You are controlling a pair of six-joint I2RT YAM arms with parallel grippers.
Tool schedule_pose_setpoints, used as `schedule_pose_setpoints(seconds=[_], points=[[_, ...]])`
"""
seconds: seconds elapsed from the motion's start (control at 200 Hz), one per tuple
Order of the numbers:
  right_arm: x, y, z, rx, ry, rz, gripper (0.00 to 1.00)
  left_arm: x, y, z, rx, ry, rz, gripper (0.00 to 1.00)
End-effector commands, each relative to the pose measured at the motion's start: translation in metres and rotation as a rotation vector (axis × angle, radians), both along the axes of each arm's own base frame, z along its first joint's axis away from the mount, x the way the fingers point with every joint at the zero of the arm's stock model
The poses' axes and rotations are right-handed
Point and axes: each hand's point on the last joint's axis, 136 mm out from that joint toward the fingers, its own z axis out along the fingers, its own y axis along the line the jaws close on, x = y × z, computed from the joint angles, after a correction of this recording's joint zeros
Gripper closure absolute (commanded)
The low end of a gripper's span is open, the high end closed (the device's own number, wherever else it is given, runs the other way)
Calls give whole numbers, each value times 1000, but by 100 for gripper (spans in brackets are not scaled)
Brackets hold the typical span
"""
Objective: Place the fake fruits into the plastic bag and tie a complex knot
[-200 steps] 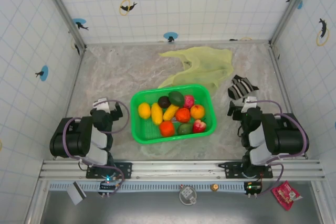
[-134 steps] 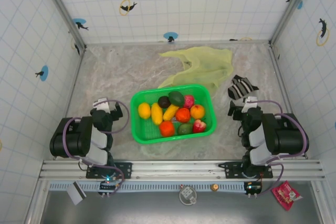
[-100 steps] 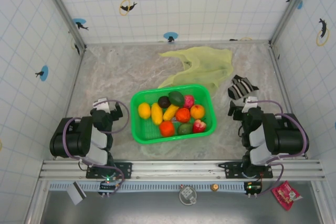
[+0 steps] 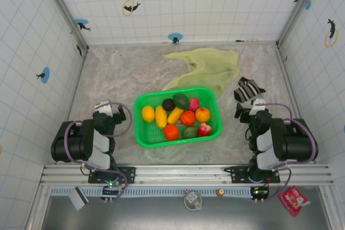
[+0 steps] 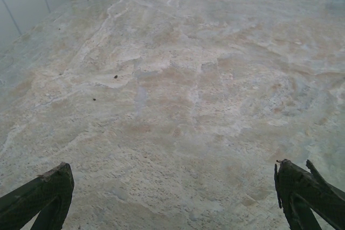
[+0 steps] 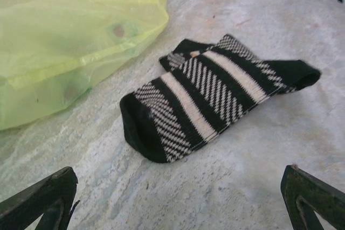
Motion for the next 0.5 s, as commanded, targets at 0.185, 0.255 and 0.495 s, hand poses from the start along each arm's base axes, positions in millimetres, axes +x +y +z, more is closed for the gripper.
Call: schedule_pose_setpoints(seconds=[0.185, 0.255, 0.495], points=[[14, -3, 79, -3, -140, -80, 0, 5, 4, 54, 51, -122, 41, 2], [17, 9, 97, -11, -158, -52, 0, 8, -1, 73, 89, -161, 15, 2], [2, 113, 193, 4, -284, 240, 0, 10, -81, 198, 30, -360, -172, 2]])
